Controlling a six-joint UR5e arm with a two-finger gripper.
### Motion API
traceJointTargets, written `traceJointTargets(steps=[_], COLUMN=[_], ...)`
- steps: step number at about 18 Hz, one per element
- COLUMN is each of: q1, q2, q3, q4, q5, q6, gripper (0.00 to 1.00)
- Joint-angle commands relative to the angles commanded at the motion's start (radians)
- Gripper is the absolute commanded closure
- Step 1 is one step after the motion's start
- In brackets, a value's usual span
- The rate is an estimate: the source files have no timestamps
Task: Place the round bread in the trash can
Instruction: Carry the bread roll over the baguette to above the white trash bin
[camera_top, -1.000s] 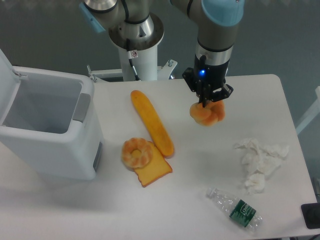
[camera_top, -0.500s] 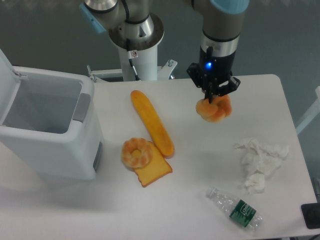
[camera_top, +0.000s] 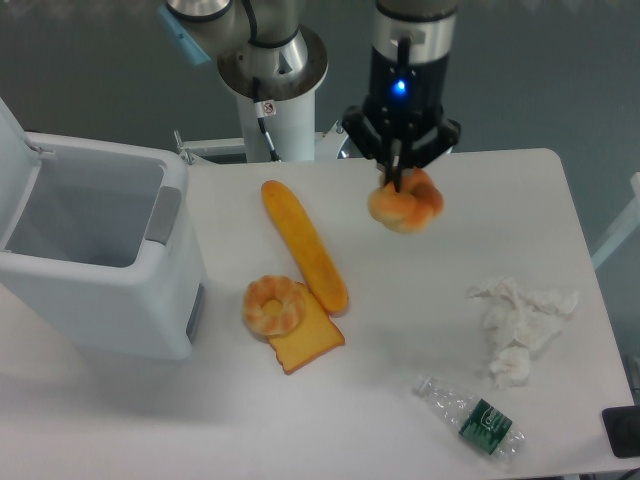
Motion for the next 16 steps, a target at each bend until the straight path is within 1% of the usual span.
traceJointTargets(steps=[2,3,5,6,7,9,16], q1=[-0.035,-0.046,-0.086,-0.127,-0.149,-0.175,-0.316], q2=[0.017,0.029,0.035,0.038,0.037,0.035,0.038], q3=[-0.006,-0.006,-0.006,-0.009,-0.006,-0.002,-0.018], q4=[0.02,0.025,0.025,0.026,0.028,0.028,0.023], q5=[-0.065,-0.082,-0.117,-0.12,-0.12,-0.119,-0.12], q6=[-0.035,-0.054,-0.088,-0.104,-0.117,-0.118,-0.128], gripper=[1.0,1.0,1.0,1.0,1.0,1.0,1.0])
